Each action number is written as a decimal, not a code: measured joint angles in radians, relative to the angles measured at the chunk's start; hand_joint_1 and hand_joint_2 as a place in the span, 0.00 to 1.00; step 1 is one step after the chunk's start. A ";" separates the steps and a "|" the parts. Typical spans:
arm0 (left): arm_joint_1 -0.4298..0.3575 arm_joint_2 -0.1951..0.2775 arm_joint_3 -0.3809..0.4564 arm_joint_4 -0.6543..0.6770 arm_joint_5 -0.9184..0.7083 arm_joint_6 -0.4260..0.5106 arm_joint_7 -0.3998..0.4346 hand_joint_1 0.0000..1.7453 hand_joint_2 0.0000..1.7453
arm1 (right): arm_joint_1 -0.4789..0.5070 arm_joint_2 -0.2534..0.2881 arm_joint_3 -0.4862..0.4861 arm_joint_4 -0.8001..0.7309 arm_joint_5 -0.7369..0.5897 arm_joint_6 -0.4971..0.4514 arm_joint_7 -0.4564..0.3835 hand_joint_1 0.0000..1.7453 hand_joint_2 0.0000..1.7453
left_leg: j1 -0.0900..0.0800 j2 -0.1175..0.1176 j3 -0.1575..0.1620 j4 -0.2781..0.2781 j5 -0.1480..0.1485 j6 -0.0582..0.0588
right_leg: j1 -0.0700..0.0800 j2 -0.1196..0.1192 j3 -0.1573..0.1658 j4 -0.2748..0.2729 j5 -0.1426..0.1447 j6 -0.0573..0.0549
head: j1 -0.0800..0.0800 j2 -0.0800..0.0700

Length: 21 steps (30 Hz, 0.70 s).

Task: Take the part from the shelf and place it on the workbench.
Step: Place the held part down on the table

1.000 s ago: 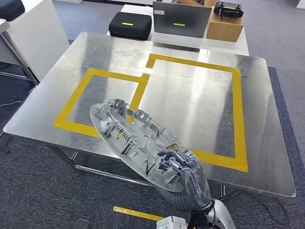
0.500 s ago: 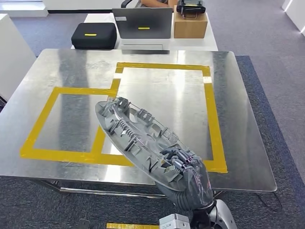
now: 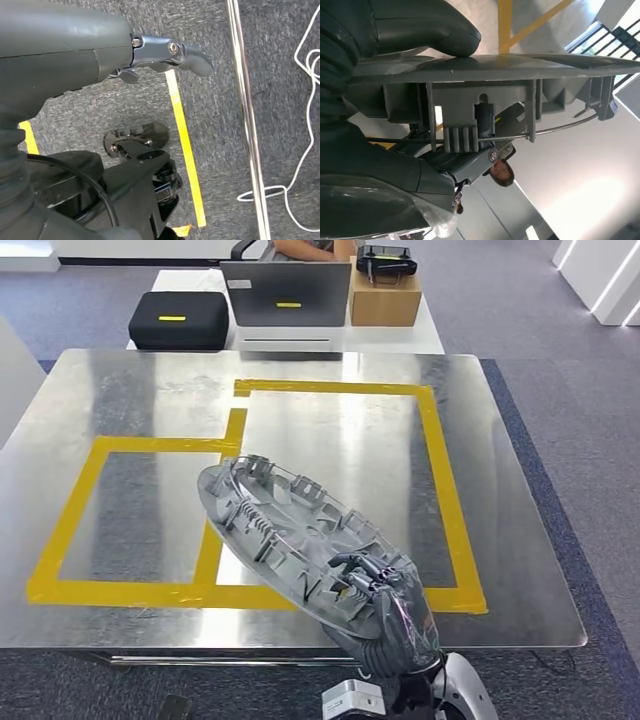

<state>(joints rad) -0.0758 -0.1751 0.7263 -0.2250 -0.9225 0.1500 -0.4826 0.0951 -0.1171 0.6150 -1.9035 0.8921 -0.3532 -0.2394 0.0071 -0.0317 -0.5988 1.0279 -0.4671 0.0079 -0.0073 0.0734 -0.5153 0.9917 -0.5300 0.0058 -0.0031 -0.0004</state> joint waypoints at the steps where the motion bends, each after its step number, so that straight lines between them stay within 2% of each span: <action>1: 0.000 0.000 0.000 0.000 -0.001 0.000 0.000 0.00 1.00 | -0.003 0.000 0.000 0.003 0.001 0.003 0.001 1.00 1.00 | -0.002 -0.001 0.000 0.000 -0.001 0.001 | -0.001 -0.002 0.002 -0.004 -0.002 -0.003 | 0.000 0.000; 2: 0.000 0.000 0.000 0.000 -0.001 0.000 0.000 0.00 1.00 | -0.005 0.000 0.000 0.005 0.003 0.005 0.002 1.00 1.00 | -0.003 -0.001 0.000 0.000 -0.002 0.003 | -0.001 -0.004 0.003 -0.006 -0.004 -0.005 | 0.000 0.000; 4: 0.000 0.000 0.000 0.000 -0.002 0.000 0.000 0.00 1.00 | -0.008 0.000 0.000 0.010 0.006 0.009 0.003 1.00 1.00 | -0.005 -0.001 0.000 0.000 -0.003 0.006 | -0.003 -0.005 0.003 -0.007 -0.004 0.000 | 0.000 0.000; 8: 0.000 0.000 0.000 0.000 -0.008 -0.001 0.003 0.00 1.00 | -0.019 0.000 0.002 0.021 0.025 0.032 0.012 1.00 1.00 | -0.008 -0.001 0.001 0.000 -0.002 0.009 | -0.007 -0.006 0.003 -0.008 -0.003 0.022 | 0.000 0.000; 10: -0.001 0.000 0.000 0.000 -0.018 -0.005 0.008 0.00 1.00 | -0.040 0.000 0.006 0.034 0.054 0.065 0.031 1.00 1.00 | -0.009 -0.001 0.002 0.000 -0.001 0.009 | -0.007 -0.006 0.003 -0.008 -0.003 0.027 | 0.000 0.000; 16: -0.018 -0.003 -0.007 0.000 -0.061 -0.030 0.031 0.00 1.00 | -0.199 -0.001 0.042 0.180 0.153 0.207 0.116 1.00 1.00 | -0.005 -0.001 0.007 0.000 0.000 0.009 | -0.004 -0.006 -0.003 -0.006 -0.003 0.028 | 0.000 0.000; 21: -0.040 -0.012 -0.023 0.000 -0.084 -0.061 0.039 0.00 1.00 | -0.391 0.008 0.080 0.416 0.160 0.294 0.138 1.00 1.00 | -0.004 -0.001 0.007 0.000 0.004 0.007 | -0.003 -0.007 0.005 -0.003 -0.001 0.029 | 0.000 0.000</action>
<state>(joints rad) -0.1154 -0.1871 0.7036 -0.2251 -1.0068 0.0890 -0.4436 -0.2957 -0.1087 0.6953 -1.4873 1.0520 -0.0594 -0.1017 0.0027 -0.0325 -0.5921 1.0282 -0.4630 0.0151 -0.0104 0.0667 -0.5103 0.9885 -0.5307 0.0346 -0.0035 -0.0004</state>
